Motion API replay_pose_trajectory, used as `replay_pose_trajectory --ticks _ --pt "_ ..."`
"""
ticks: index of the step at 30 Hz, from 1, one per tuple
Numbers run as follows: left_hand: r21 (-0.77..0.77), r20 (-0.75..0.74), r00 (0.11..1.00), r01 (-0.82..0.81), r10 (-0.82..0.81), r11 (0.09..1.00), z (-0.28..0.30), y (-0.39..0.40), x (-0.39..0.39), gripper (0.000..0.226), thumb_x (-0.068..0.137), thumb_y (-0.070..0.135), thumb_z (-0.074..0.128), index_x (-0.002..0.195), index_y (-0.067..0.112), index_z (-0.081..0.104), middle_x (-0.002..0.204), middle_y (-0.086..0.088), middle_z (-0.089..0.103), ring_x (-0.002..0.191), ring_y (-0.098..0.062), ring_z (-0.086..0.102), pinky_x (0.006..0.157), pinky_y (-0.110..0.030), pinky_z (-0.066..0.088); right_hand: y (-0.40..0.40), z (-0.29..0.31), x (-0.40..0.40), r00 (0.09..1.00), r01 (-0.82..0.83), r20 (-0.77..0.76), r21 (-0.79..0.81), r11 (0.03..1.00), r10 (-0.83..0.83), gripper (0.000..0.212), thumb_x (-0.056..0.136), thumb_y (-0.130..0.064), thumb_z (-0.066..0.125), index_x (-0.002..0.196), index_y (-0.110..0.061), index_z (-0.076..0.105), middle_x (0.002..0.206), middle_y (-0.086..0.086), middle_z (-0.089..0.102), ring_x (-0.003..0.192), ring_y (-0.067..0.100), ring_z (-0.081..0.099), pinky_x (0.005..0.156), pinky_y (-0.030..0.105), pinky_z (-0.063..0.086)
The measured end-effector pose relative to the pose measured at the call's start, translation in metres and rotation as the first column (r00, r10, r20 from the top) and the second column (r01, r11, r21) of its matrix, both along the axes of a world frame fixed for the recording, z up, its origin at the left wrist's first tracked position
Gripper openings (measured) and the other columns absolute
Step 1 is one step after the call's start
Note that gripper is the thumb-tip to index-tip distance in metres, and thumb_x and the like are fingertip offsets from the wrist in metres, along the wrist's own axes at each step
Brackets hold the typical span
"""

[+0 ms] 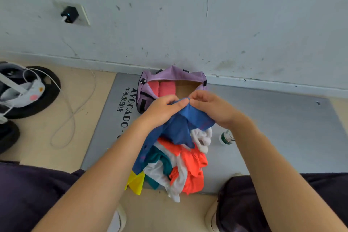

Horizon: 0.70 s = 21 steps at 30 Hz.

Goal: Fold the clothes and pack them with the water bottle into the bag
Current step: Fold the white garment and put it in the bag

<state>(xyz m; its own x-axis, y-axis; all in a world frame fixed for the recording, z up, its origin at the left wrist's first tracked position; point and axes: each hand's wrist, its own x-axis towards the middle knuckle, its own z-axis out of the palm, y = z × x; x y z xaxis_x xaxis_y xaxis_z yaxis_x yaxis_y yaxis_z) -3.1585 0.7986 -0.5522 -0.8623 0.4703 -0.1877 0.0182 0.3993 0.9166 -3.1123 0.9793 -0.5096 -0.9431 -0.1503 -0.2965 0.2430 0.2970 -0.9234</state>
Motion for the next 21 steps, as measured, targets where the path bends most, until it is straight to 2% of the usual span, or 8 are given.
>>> replay_pose_trajectory --ticks 6,9,10,12,14,16,19,21 --pt "-0.092 -0.125 0.973 0.183 -0.194 0.979 0.073 -0.019 0.01 0.027 0.087 0.033 0.072 0.07 0.018 0.059 0.063 0.007 0.05 0.057 -0.004 0.042 0.057 -0.017 0.035 0.003 0.06 0.023 0.999 -0.045 0.001 0.167 0.985 0.046 0.012 0.091 -0.024 0.064 0.095 -0.012 0.067 0.089 -0.002 0.067 0.084 0.008 0.058 0.08 0.029 0.046" --pt "-0.126 -0.187 0.953 0.218 -0.24 0.968 0.094 -0.026 0.021 0.022 0.087 0.03 0.073 0.072 0.022 0.06 0.057 0.012 0.047 0.051 -0.002 0.039 0.054 -0.017 0.033 -0.002 0.08 0.036 0.993 -0.047 -0.097 0.252 0.966 0.074 0.008 0.09 -0.015 0.065 0.094 -0.014 0.071 0.07 -0.017 0.064 0.067 -0.004 0.054 0.065 0.014 0.043" --pt "-0.119 -0.22 0.947 0.212 -0.234 0.97 0.1 -0.028 0.023 0.019 0.087 0.03 0.072 0.074 0.022 0.062 0.06 0.011 0.051 0.053 -0.001 0.042 0.056 -0.016 0.035 -0.005 0.087 0.039 0.99 -0.04 -0.124 0.251 0.967 0.073 0.008 0.089 -0.013 0.065 0.094 -0.014 0.072 0.065 -0.017 0.062 0.062 -0.005 0.052 0.061 0.01 0.039" --pt "-0.096 -0.247 0.94 0.217 -0.235 0.971 0.111 -0.029 0.028 0.011 0.089 0.032 0.07 0.084 0.022 0.068 0.078 0.004 0.065 0.065 -0.001 0.054 0.062 -0.008 0.04 -0.008 0.099 0.045 0.985 -0.012 -0.168 0.167 0.986 0.041 0.009 0.09 -0.012 0.066 0.096 -0.014 0.072 0.078 -0.002 0.07 0.072 0.003 0.058 0.068 0.016 0.043" --pt "-0.082 -0.219 0.936 0.265 -0.277 0.961 0.116 -0.031 0.033 0.011 0.091 0.033 0.067 0.098 0.026 0.072 0.095 0.013 0.07 0.085 0.0 0.064 0.074 -0.004 0.042 -0.01 0.113 0.049 0.977 -0.003 -0.215 0.067 0.998 0.018 0.011 0.091 -0.013 0.065 0.1 -0.015 0.071 0.088 0.009 0.071 0.079 0.013 0.062 0.073 0.026 0.046" --pt "-0.014 -0.162 0.948 0.276 -0.275 0.961 0.113 -0.033 0.041 0.011 0.094 0.031 0.062 0.099 0.029 0.073 0.095 0.018 0.073 0.094 0.0 0.066 0.086 -0.009 0.045 -0.01 0.12 0.05 0.965 -0.006 -0.261 0.026 1.0 0.012 0.012 0.091 -0.016 0.066 0.103 -0.018 0.069 0.078 0.003 0.065 0.07 0.013 0.057 0.063 0.022 0.043" --pt "0.161 -0.054 0.99 0.14 -0.133 0.977 0.1 -0.038 0.047 0.024 0.1 0.022 0.053 0.083 0.02 0.069 0.089 0.003 0.075 0.091 -0.014 0.071 0.091 -0.026 0.052 -0.007 0.111 0.051 0.963 0.032 -0.27 0.056 0.998 -0.016 0.015 0.09 -0.014 0.068 0.105 -0.018 0.067 0.072 0.002 0.054 0.065 0.011 0.048 0.058 0.02 0.036" --pt "0.152 -0.021 0.996 0.086 -0.083 0.985 0.092 -0.039 0.049 0.017 0.1 0.022 0.054 0.087 0.018 0.065 0.095 -0.002 0.075 0.093 -0.019 0.071 0.092 -0.033 0.053 -0.005 0.093 0.056 0.972 0.054 -0.231 0.028 0.998 -0.046 0.016 0.091 -0.01 0.064 0.105 -0.015 0.067 0.069 -0.007 0.056 0.063 0.004 0.049 0.061 0.016 0.037"
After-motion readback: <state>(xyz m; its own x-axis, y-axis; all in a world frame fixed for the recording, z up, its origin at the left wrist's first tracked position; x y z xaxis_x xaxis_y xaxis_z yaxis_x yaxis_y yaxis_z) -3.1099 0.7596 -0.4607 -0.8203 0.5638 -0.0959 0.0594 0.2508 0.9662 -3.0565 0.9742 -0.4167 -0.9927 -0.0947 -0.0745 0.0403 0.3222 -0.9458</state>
